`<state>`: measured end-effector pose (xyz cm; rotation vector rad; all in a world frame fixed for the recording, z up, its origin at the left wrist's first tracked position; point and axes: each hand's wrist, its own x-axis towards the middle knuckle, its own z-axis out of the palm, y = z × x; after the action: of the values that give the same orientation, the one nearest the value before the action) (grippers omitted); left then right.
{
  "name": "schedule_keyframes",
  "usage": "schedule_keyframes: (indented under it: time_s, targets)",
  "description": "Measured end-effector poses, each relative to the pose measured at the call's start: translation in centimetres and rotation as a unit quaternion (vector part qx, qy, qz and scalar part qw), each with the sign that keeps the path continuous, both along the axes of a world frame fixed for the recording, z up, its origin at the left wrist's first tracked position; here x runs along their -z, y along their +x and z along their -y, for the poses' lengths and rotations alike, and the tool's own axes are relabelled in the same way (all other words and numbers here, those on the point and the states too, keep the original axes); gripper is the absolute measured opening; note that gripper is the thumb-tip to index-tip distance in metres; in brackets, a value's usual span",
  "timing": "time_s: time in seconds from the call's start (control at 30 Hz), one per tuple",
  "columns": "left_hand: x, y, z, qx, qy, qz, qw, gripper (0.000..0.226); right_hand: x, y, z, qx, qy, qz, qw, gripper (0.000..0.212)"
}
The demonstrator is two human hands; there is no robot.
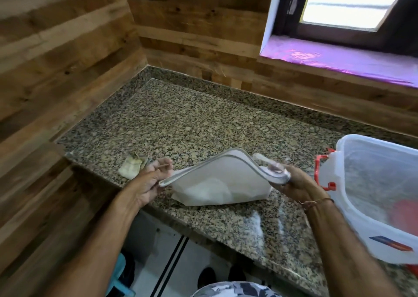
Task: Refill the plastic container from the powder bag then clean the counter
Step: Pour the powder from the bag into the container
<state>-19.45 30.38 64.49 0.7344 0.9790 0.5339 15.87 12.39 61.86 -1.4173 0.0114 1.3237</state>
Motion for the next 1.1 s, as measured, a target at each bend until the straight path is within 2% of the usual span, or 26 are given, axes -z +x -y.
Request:
schedule_keyframes:
  time_s: [0.07,0.17,0.23,0.3,0.37,0.47,0.5,0.53,0.6,0.63,0.67,0.73,0.77,0.83,0.97,1.07,1.1]
  targets:
    - [0.4,-0.5,-0.4,-0.014,0.037,0.025,0.999,0.039,0.1,0.3,0.4,0.008,0.024,0.015,1.000,0.030]
    - [1.2,-1.7,-0.2,-0.029,0.019,0.043,0.998,0.041,0.7,-0.5,1.6,-0.010,0.015,0.087,0.996,0.031]
    - [1.8,-2.5,0.3,0.018,0.000,-0.005,1.000,0.042,0.6,-0.8,2.2,-0.072,-0.017,0.181,0.981,0.044]
    - [1.9,-2.7,0.4,0.073,-0.039,-0.049,0.995,0.044,0.3,0.1,2.3,-0.156,-0.065,0.234,0.958,0.061]
    - [1.7,-2.0,-0.1,0.106,-0.094,-0.062,0.988,0.045,0.0,1.3,1.7,-0.238,-0.110,0.241,0.935,0.066]
    - [1.8,-0.1,-0.7,0.147,-0.121,-0.055,0.980,0.040,-0.5,1.7,0.0,-0.282,-0.139,0.191,0.930,0.035]
    - [2.1,0.5,-0.7,0.154,-0.124,-0.049,0.979,0.042,-0.9,1.4,-0.6,-0.281,-0.167,0.175,0.929,0.034]
    - [2.5,0.8,-0.9,0.163,-0.128,-0.038,0.977,0.053,-1.0,1.1,-1.1,-0.274,-0.199,0.174,0.925,0.044]
    - [2.7,1.3,-1.0,0.192,-0.133,-0.028,0.972,0.089,-0.3,1.0,-2.0,-0.281,-0.247,0.190,0.908,0.064]
    - [3.1,1.5,-1.3,0.204,-0.137,-0.025,0.969,0.097,0.3,0.9,-2.2,-0.293,-0.264,0.194,0.898,0.070]
    - [3.3,1.8,-1.5,0.219,-0.136,-0.029,0.966,0.095,0.6,0.5,-2.6,-0.294,-0.267,0.190,0.898,0.073]
    - [4.3,2.3,-2.4,0.217,-0.122,-0.077,0.966,0.073,0.9,-0.4,-3.1,-0.277,-0.270,0.187,0.903,0.078]
    - [4.7,2.5,-2.8,0.216,-0.106,-0.124,0.963,0.065,0.7,-1.0,-3.2,-0.268,-0.276,0.186,0.904,0.072]
    - [6.0,2.5,-3.4,0.205,-0.088,-0.175,0.959,0.063,1.0,-1.5,-3.3,-0.257,-0.280,0.207,0.902,0.056]
    - [7.9,2.7,-3.1,0.192,-0.118,-0.166,0.960,0.078,3.5,-1.6,-3.0,-0.263,-0.249,0.218,0.906,0.052]
    - [8.3,3.3,-2.8,0.190,-0.106,-0.146,0.965,0.047,4.4,-2.5,-2.8,-0.205,-0.208,0.211,0.933,0.026]
    - [8.5,3.5,-2.8,0.186,-0.101,-0.144,0.967,0.044,4.6,-3.0,-2.7,-0.182,-0.202,0.215,0.938,0.020]
